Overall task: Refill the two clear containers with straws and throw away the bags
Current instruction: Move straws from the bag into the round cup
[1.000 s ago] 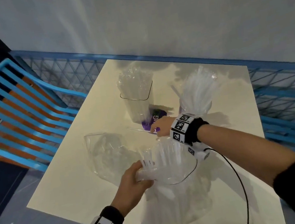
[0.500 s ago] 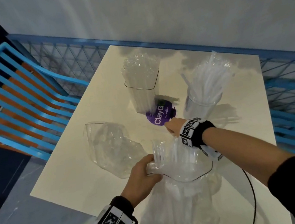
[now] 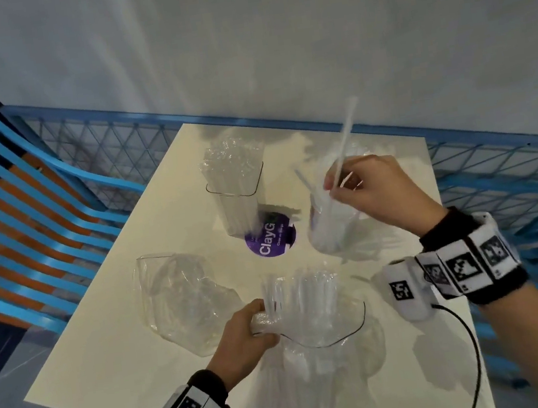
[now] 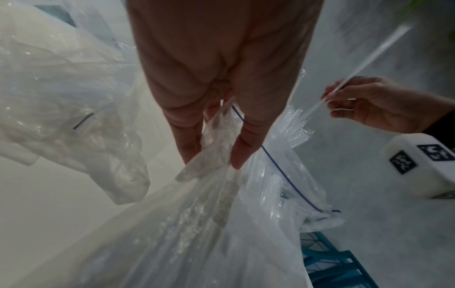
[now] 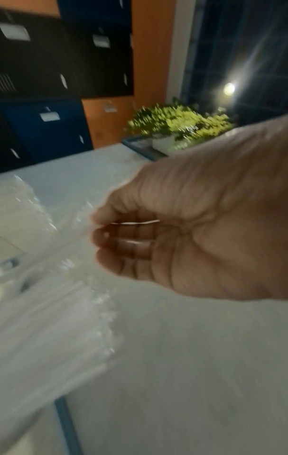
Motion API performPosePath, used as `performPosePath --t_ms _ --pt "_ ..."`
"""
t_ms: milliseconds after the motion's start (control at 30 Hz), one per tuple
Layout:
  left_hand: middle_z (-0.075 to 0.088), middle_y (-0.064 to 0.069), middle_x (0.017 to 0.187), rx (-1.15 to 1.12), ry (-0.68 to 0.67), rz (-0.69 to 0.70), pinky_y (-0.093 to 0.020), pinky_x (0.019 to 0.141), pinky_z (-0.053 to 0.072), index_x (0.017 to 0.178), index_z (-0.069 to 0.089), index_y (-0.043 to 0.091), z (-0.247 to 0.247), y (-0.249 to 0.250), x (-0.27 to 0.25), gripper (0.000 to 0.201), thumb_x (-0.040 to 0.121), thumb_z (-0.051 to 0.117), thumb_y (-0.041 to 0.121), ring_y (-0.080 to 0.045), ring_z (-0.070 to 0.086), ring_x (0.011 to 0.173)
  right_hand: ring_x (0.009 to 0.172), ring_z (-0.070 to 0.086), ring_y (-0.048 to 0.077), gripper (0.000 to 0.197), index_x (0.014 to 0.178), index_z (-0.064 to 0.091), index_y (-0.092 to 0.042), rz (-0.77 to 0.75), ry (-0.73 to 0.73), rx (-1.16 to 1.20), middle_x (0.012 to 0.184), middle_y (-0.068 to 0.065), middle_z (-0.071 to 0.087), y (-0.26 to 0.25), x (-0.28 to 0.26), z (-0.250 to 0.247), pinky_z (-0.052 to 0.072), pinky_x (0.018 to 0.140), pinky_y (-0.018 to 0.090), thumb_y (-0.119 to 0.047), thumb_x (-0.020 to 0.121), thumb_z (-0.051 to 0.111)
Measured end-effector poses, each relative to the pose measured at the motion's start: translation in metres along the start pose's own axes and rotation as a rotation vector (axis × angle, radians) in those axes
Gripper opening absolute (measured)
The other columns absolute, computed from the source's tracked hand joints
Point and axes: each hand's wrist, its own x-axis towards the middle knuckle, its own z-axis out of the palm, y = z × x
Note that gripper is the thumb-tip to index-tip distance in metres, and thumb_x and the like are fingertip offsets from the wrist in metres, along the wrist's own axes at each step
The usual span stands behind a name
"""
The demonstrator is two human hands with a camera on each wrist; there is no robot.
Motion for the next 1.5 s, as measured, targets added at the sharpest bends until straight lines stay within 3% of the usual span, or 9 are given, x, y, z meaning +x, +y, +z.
performPosePath --t_ms 133,267,367,600,700,867,1067,1267,1500 --pt "0.071 0.006 0.081 0.015 -0.022 0.020 -0.012 0.065 0.045 0.093 0.066 0.025 0.004 0.008 0.007 0.034 0.071 0.066 -0.001 -0.003 0.063 0.071 0.078 0.068 0.020 0.012 0.093 0.069 -0.009 0.149 0.379 0.094 0.085 0.007 0.071 0.031 0.018 0.002 0.049 0.072 0.012 -0.011 0.089 0.057" --pt "0.069 0.019 0.076 0.013 -0.009 0.077 -0.009 0.063 0.043 0.091 0.065 0.028 0.008 0.024 0.017 0.041 0.070 0.063 -0.007 0.003 0.061 0.070 0.083 0.069 0.034 0.018 0.090 0.068 0.005 0.326 0.153 0.024 0.085 0.021 0.072 0.066 0.036 0.037 0.056 0.078 0.030 -0.008 0.088 0.055" --pt "0.071 0.017 0.085 0.018 0.006 0.126 -0.010 0.068 0.045 0.094 0.066 0.028 0.009 0.034 0.025 0.039 0.069 0.063 -0.003 0.000 0.063 0.080 0.075 0.067 0.028 0.025 0.108 0.064 0.003 0.377 0.008 0.049 0.096 0.021 0.071 0.066 0.034 0.037 0.052 0.068 0.027 -0.009 0.087 0.062" --pt "0.071 0.003 0.097 -0.061 0.146 0.225 -0.012 0.070 0.048 0.102 0.066 0.018 0.009 0.055 0.042 0.036 0.071 0.068 0.002 -0.011 0.064 0.090 0.090 0.068 0.019 0.022 0.107 0.068 -0.014 0.223 0.273 0.149 0.096 0.003 0.071 0.045 -0.011 -0.022 0.055 0.089 0.039 -0.023 0.087 0.065" --pt "0.071 0.005 0.099 -0.137 0.193 0.243 -0.012 0.072 0.048 0.103 0.065 0.022 0.012 0.062 0.046 0.038 0.074 0.070 -0.003 -0.005 0.064 0.089 0.103 0.064 0.010 0.058 0.126 0.057 -0.021 0.275 0.038 0.421 0.114 -0.002 0.067 0.038 -0.047 -0.015 0.050 0.092 0.028 -0.046 0.075 0.069" --pt "0.072 0.005 0.099 -0.137 0.197 0.235 -0.017 0.075 0.050 0.101 0.065 0.026 0.026 0.058 0.049 0.040 0.074 0.072 -0.003 -0.008 0.066 0.091 0.112 0.059 0.012 0.098 0.143 0.030 -0.035 0.342 -0.116 0.582 0.129 -0.011 0.052 0.055 -0.073 0.063 0.052 0.094 0.033 -0.035 0.063 0.086" --pt "0.067 0.010 0.097 -0.069 0.148 0.233 -0.005 0.067 0.046 0.105 0.060 0.025 0.036 0.062 0.049 0.041 0.076 0.071 -0.002 0.013 0.061 0.081 0.083 0.065 0.009 0.020 0.092 0.062 -0.023 0.371 0.187 0.491 0.088 -0.007 0.068 0.058 -0.070 0.099 0.050 0.070 0.018 -0.026 0.078 0.076" --pt "0.069 0.002 0.100 -0.028 0.145 0.175 -0.007 0.069 0.048 0.103 0.064 0.016 0.031 0.053 0.053 0.036 0.073 0.072 -0.003 -0.013 0.064 0.090 0.075 0.066 0.008 0.025 0.104 0.064 0.000 0.335 0.365 0.675 0.087 0.002 0.070 0.059 -0.063 0.068 0.048 0.069 0.023 -0.018 0.087 0.066" --pt "0.067 0.005 0.096 -0.044 0.124 0.205 -0.005 0.066 0.047 0.102 0.061 0.020 0.032 0.062 0.052 0.038 0.074 0.069 -0.004 -0.006 0.061 0.087 0.096 0.066 0.022 0.016 0.086 0.068 0.000 0.229 0.444 0.695 0.091 0.011 0.072 0.024 -0.051 0.016 0.049 0.096 0.045 -0.013 0.084 0.059"
